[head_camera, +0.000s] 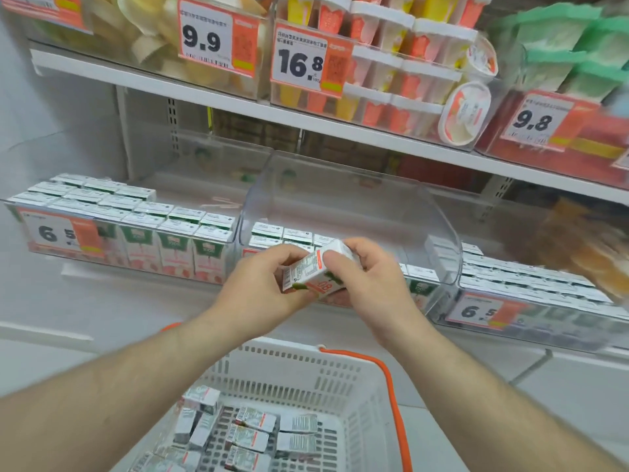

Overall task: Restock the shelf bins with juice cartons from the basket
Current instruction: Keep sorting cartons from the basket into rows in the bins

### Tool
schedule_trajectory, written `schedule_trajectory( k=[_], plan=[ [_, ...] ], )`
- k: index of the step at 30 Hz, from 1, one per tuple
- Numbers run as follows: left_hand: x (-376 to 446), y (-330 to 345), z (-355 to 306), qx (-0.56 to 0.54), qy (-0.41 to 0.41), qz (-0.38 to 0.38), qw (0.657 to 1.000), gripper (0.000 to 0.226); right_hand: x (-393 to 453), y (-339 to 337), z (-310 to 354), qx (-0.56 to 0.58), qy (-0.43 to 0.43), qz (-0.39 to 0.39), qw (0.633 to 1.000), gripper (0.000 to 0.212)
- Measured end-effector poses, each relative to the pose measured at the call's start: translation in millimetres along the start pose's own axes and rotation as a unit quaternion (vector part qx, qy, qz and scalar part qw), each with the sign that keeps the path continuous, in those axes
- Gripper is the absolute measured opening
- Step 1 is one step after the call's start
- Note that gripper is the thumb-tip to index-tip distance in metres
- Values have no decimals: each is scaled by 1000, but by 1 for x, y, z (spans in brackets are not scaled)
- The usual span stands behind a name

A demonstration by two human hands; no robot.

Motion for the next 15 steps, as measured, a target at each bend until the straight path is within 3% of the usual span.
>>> schedule_trajectory(
  k=[2, 4, 6, 7, 11, 15],
  plan=[
    [3, 11, -14, 109, 76, -7, 991, 68, 13, -24, 8, -29, -28, -72, 997, 29],
    [2, 30, -16, 327, 126, 34, 936, 103, 31, -57, 20, -75, -60, -151, 984, 17],
    [2, 45, -6, 475, 124, 87, 867, 110, 51, -85, 26, -175, -52, -195, 964, 10],
    [3, 50, 0, 505, 110, 106, 850, 109, 61, -95, 22, -216, -31, -194, 956, 13],
    [8, 52, 15, 522, 67, 126, 841, 102, 97, -102, -21, -366, 85, -82, 923, 33],
    [7, 54, 19, 520, 63, 117, 844, 98, 106, -90, -52, -381, 147, 46, 912, 14]
  ],
)
Point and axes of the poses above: each hand's wrist, its own x-axis towards the middle knuckle, its own y-axis out of the palm, z = x × y, the point moved 5 cm from there along x, towards the middle knuckle, and after that the axes turned 5 degrees about -y, right-handed, at the moved point
